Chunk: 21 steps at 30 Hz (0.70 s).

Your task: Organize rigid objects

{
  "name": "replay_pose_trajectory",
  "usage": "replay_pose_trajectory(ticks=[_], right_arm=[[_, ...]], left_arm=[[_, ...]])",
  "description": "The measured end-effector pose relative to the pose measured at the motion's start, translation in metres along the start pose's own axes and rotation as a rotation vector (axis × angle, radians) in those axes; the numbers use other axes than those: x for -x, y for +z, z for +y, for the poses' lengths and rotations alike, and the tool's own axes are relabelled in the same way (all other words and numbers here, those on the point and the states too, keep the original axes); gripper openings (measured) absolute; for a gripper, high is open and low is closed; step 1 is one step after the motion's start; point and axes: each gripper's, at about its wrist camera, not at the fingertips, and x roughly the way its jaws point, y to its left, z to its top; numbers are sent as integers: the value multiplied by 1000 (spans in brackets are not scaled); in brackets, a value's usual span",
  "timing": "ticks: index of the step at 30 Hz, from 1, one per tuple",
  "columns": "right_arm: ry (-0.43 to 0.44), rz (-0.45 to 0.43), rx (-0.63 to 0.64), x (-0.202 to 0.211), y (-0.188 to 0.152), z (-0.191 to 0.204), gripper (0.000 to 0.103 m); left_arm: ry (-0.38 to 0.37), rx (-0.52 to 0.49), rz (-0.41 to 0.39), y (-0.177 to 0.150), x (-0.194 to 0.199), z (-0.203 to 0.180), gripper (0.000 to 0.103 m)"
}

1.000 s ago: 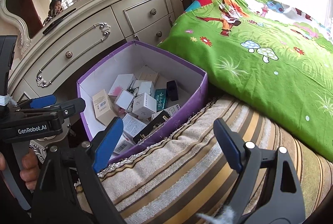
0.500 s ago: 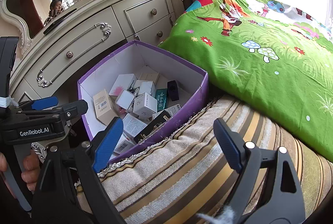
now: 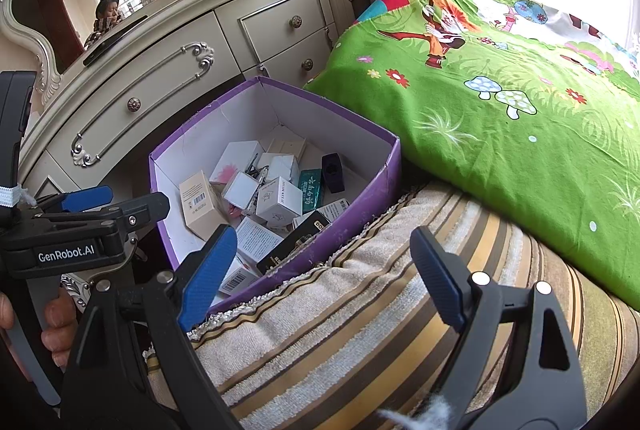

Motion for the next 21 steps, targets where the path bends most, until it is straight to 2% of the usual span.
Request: replay_pose_trajectory(ticks=[14,21], right_arm=[[0,2,-1,0,0,0,90],[0,5,0,-1,-1,1,90]], left_arm=[[1,6,7,-1,-2,2,101],[8,17,-23,-1,-3,1,101]])
